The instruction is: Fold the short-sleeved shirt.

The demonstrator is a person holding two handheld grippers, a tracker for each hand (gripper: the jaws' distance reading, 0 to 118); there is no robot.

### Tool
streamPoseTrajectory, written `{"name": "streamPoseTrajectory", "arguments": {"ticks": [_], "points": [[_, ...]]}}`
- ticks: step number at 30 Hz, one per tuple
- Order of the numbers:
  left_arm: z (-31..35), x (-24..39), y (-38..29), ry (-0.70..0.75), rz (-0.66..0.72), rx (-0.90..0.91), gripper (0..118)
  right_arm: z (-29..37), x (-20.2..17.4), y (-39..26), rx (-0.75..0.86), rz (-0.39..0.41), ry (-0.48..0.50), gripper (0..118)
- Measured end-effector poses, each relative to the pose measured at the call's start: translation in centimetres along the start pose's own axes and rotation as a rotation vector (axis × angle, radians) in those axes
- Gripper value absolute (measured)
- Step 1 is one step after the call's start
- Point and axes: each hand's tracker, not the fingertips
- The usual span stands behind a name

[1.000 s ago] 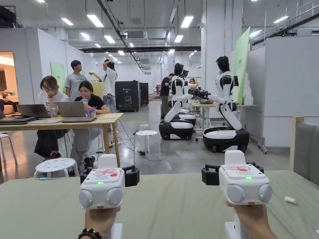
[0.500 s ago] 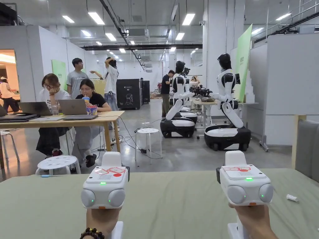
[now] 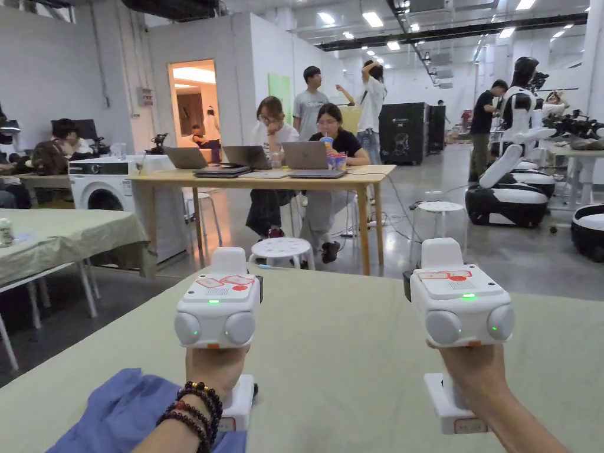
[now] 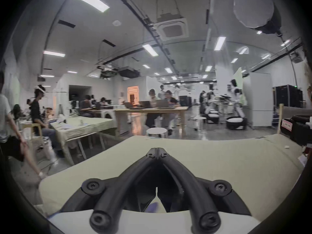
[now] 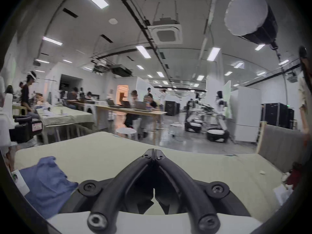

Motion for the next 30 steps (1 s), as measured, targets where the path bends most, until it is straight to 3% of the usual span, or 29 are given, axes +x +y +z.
{"name": "streamPoseTrajectory", "arguments": {"ticks": [6,9,13,17,22,26,27,29,30], "points": [[1.9,-9.3,-0.5,0.134,-0.024,0.003,0,-2.4,-10.4,-0.2,-0.003,0.000,0.170,0],[2.8,-12.1,-1.0,0.170,0.003,-0.022,0,-2.9,-13.4,-0.5,-0.010,-0.001,0.191,0],[2.6,-13.5,-2.1,0.163,-0.013,-0.060,0,-3.3,-14.7,-0.9,-0.021,0.002,0.220,0],[0.5,-13.5,-3.1,-0.030,-0.022,-0.331,0,-2.9,-14.6,-1.0,-0.043,-0.021,0.230,0],[-4.2,-11.5,-7.6,-0.105,-0.097,-0.762,0,-3.1,-14.4,-2.5,-0.048,-0.018,0.253,0],[-7.6,-10.2,-13.0,-0.182,-0.092,-0.937,3,-3.3,-14.5,-4.2,-0.054,-0.011,0.275,0],[-8.0,-10.0,-14.4,-0.194,-0.064,-0.964,28,-3.5,-14.7,-4.6,-0.064,-0.010,0.285,0],[-9.3,-9.6,-16.5,-0.181,-0.057,-0.956,92,-3.4,-15.0,-5.2,-0.075,0.005,0.309,0],[-9.8,-9.5,-17.4,-0.182,-0.056,-0.954,116,-3.5,-15.2,-5.6,-0.077,0.017,0.320,0]]}}
